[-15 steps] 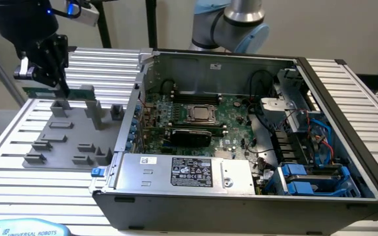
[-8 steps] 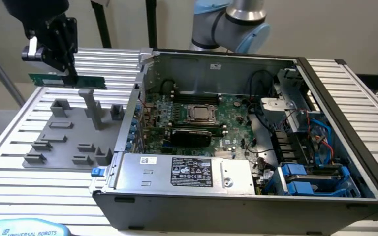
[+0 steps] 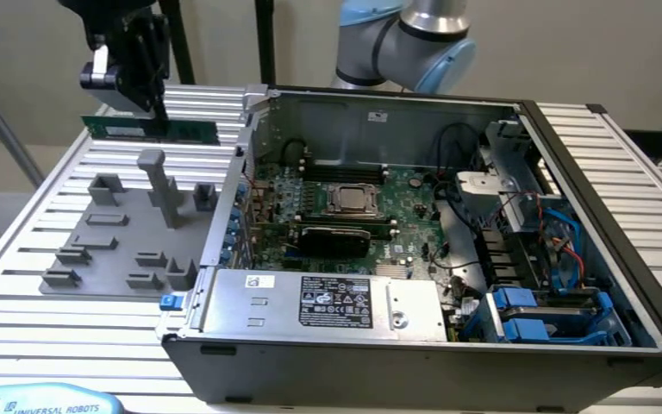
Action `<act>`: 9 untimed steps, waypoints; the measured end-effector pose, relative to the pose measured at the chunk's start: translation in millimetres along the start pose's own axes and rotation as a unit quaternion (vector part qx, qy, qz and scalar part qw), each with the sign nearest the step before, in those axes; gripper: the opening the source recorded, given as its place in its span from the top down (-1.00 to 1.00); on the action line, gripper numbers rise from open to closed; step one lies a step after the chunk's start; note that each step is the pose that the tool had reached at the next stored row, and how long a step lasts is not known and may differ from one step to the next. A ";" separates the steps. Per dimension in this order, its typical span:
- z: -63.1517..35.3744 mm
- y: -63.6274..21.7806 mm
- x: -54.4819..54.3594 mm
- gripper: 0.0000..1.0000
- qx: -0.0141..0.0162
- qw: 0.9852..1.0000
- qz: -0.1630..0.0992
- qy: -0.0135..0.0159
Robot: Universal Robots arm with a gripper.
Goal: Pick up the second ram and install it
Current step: 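Pick up the second ram and move it above second insertion slot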
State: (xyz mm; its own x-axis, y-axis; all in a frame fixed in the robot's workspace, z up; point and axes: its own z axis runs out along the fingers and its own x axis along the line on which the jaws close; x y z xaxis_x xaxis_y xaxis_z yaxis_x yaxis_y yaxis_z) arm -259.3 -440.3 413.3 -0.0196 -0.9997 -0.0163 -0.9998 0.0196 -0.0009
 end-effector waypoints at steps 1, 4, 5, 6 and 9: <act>-0.2 -4.5 -0.7 0.73 0.000 1.000 0.000 0.000; -0.3 -17.8 -2.8 0.73 0.000 1.000 0.000 0.000; -0.2 -22.2 -3.7 0.73 0.000 1.000 0.000 0.000; -0.2 -26.6 -4.5 0.73 0.000 1.000 0.000 0.000; -0.2 -40.2 -7.4 0.73 0.000 1.000 0.000 0.000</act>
State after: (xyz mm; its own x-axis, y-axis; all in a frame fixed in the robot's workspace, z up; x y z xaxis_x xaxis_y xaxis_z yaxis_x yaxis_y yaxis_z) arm -218.9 -433.7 413.7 -0.0195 -0.9997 -0.0163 -0.9998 0.0195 -0.0008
